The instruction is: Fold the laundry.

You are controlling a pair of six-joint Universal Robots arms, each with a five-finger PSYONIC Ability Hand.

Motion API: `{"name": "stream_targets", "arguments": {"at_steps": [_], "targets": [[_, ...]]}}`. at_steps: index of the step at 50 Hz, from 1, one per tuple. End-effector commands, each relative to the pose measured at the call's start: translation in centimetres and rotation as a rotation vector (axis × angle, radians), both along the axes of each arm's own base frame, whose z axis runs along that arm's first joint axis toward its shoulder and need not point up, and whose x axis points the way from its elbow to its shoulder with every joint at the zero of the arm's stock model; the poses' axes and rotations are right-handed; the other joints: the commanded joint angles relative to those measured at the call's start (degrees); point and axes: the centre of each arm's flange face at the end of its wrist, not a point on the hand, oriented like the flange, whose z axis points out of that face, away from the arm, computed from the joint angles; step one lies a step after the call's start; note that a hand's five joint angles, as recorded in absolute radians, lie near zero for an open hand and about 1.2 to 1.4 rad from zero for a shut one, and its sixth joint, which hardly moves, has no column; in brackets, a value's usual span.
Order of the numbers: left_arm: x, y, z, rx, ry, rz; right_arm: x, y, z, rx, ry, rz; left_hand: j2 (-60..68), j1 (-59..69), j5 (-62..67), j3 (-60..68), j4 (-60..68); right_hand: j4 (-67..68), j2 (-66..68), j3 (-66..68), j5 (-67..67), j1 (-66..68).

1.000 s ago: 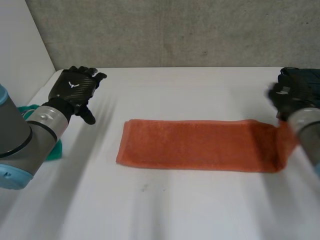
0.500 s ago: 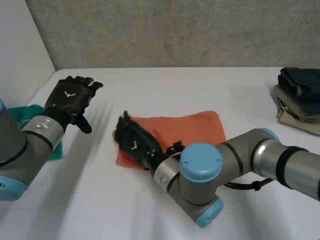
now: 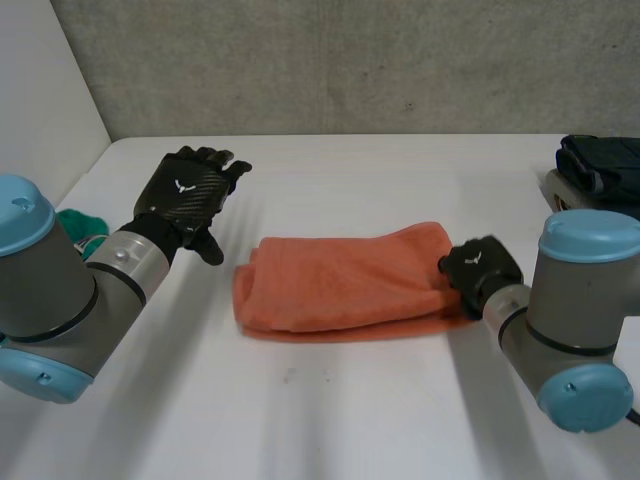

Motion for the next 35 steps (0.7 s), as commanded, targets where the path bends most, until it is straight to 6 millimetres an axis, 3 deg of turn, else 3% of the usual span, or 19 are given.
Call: {"name": "stream_targets", "arguments": {"at_steps": [1,2,3,6,8,9,12,16,20,22,23,27,35], "targets": [[0.3,0.2,0.3,-0.004,0.000,0.012,3.9,0.0,3.7,-0.250,0.003,0.119,-1.9,-0.7,-2.9,-2.3,-1.7,11.5,12.2,11.9,13.8,18.4],[0.4,0.2,0.5,-0.008,0.002,0.015,6.3,1.7,4.9,-0.320,-0.020,0.206,-1.9,-0.7,-2.9,-2.3,-1.7,11.5,12.2,11.9,13.8,18.4],[0.5,0.3,0.7,-0.010,0.003,0.016,7.6,2.6,5.3,-0.346,-0.039,0.250,-1.9,-0.7,-2.9,-2.3,-1.7,11.5,12.2,11.9,13.8,18.4],[0.9,0.3,1.3,-0.023,0.008,0.029,11.4,6.5,5.1,-0.385,-0.086,0.438,-1.9,-0.7,-2.9,-2.3,-1.7,11.5,12.2,11.9,13.8,18.4],[1.5,0.2,1.3,-0.020,0.008,0.045,12.8,8.4,3.9,-0.367,-0.090,0.537,-1.9,-0.7,-2.9,-2.3,-1.7,11.5,12.2,11.9,13.8,18.4],[1.6,0.1,1.2,-0.017,0.007,0.052,13.9,10.0,2.2,-0.331,-0.082,0.633,-1.9,-0.7,-2.9,-2.3,-1.7,11.5,12.2,11.9,13.8,18.4],[2.3,-0.3,1.3,-0.016,0.011,0.073,14.7,11.3,-0.2,-0.273,-0.065,0.723,-1.9,-0.7,-2.9,-2.3,-1.7,11.5,12.2,11.9,13.8,18.4],[2.2,-0.4,1.5,0.000,0.053,0.076,15.1,10.7,-0.6,-0.243,-0.072,0.702,-1.9,-0.7,-2.9,-2.3,-1.7,-57.3,-56.6,-56.8,-54.9,-50.4],[1.9,-0.5,2.2,0.021,0.137,0.071,14.6,9.4,0.9,-0.168,-0.205,0.559,-1.9,-0.7,-2.9,-2.3,-1.7,-58.5,-57.8,-58.1,-56.2,-51.6],[1.6,-0.8,3.1,0.021,0.194,0.073,13.2,7.3,3.4,-0.099,-0.383,0.424,-1.3,-0.2,-2.3,-1.8,-1.1,-58.5,-57.8,-58.1,-56.2,-51.6],[1.4,-0.8,3.5,0.020,0.211,0.072,11.7,5.4,5.6,-0.073,-0.509,0.338,-1.3,-0.2,-2.3,-1.8,-1.1,-58.5,-57.8,-58.1,-56.2,-51.6],[-0.6,0.2,4.1,0.050,0.251,0.034,8.1,2.7,8.0,0.005,-0.669,0.194,-0.5,0.7,-1.5,-0.9,-0.3,-58.5,-57.8,-58.1,-56.2,-51.6],[-7.7,3.8,0.4,0.176,0.188,-0.085,6.1,1.4,7.8,0.113,-0.631,0.057,0.0,1.2,-1.0,-0.4,0.2,-58.5,-57.8,-58.1,-56.2,-51.6]]}}
